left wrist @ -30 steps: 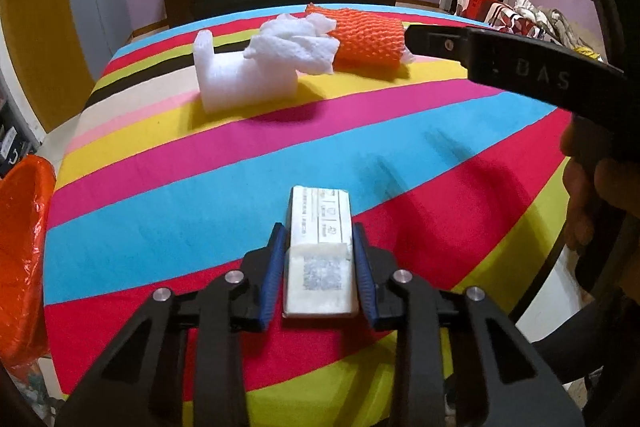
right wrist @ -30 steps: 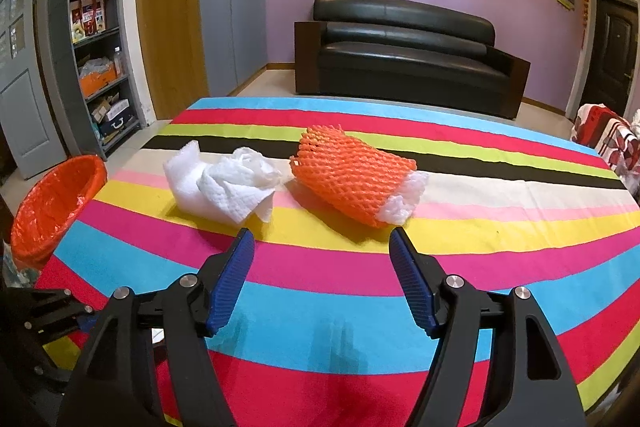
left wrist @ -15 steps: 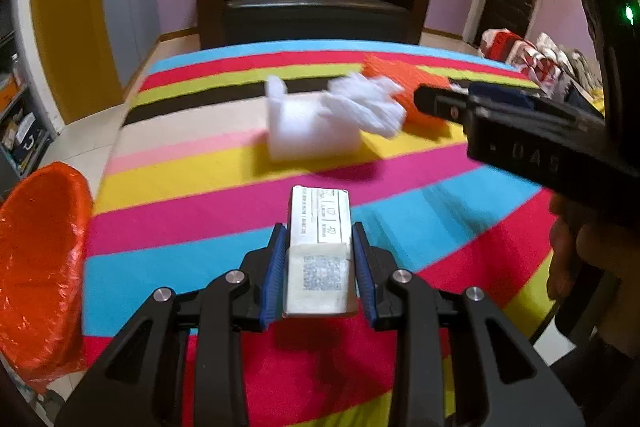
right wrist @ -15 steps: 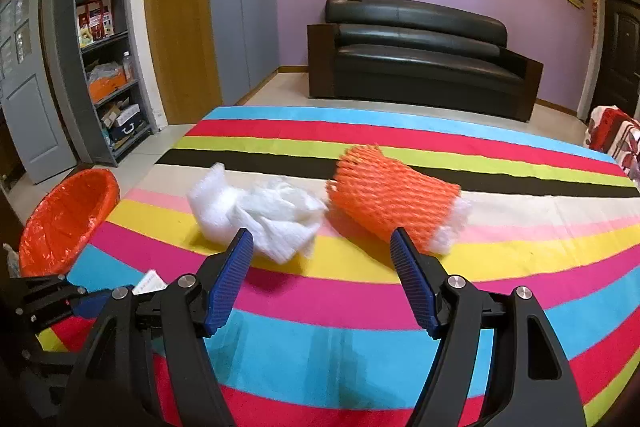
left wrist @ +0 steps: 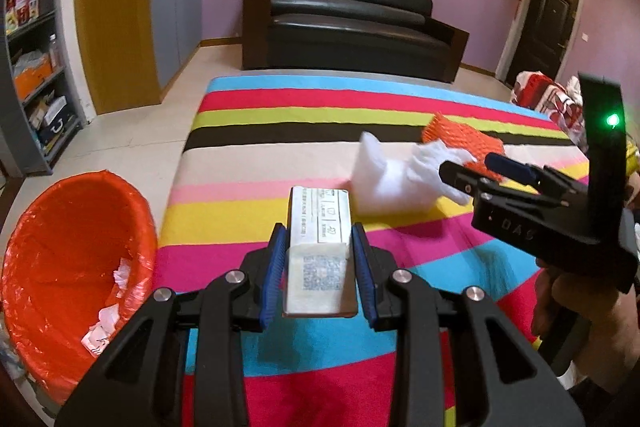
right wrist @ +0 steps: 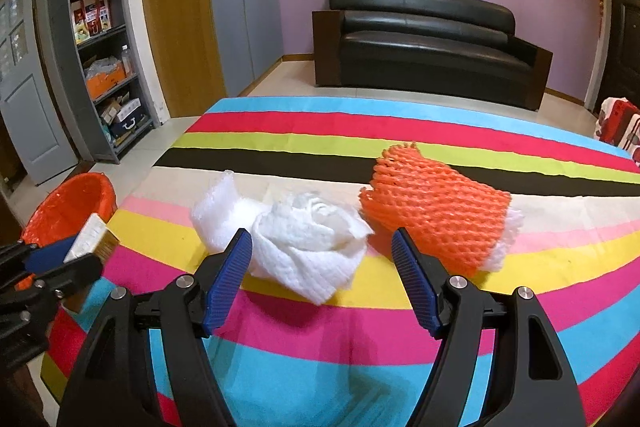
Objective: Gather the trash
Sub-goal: 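Grasp the white paper slip with the left tool while the right tool grasps the crumpled tissue, then carry the paper slip and tissue over the wastebasket and open both tools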
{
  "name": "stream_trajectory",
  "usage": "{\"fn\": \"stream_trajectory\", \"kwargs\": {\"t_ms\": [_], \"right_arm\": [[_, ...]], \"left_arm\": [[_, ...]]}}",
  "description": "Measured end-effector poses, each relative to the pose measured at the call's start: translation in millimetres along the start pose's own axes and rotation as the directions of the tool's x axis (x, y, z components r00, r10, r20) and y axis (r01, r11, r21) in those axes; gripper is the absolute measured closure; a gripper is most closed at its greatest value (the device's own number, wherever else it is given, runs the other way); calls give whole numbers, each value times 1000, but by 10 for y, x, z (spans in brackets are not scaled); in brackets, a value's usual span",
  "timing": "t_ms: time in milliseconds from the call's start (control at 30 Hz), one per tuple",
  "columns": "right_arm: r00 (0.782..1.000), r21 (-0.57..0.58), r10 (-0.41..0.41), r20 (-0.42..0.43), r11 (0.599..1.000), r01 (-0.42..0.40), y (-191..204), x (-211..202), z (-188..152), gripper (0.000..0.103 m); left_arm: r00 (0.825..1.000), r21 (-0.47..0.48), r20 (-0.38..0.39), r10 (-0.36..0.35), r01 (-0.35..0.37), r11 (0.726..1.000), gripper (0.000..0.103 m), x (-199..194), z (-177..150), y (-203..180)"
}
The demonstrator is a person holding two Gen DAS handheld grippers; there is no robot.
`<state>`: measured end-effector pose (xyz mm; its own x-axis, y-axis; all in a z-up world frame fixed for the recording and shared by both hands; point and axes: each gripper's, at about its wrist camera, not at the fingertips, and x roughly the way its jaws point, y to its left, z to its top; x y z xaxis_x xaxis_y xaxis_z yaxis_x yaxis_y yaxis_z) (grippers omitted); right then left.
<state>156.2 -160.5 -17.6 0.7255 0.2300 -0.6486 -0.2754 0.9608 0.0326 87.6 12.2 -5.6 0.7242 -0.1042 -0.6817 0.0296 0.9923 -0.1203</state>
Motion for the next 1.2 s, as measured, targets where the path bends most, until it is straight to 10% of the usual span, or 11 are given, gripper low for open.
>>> {"fn": "stream_trajectory", "kwargs": {"t_ms": [133,500,1200], "right_arm": [[1000,4,4,-19,1000,-4,22,114,39,34],[999,-4,32,-41,999,-32,99,138,26,76],[991,-41,102,85,994,-99,652,-268,326,77]], "left_arm": [[1000,-19,3,6,-6,1000,71,-22,21,80],[999,-58,17,27,-26,998,71,-115,37,301],[987,-152,64,149,-138,979,71,-546,41,986]]}}
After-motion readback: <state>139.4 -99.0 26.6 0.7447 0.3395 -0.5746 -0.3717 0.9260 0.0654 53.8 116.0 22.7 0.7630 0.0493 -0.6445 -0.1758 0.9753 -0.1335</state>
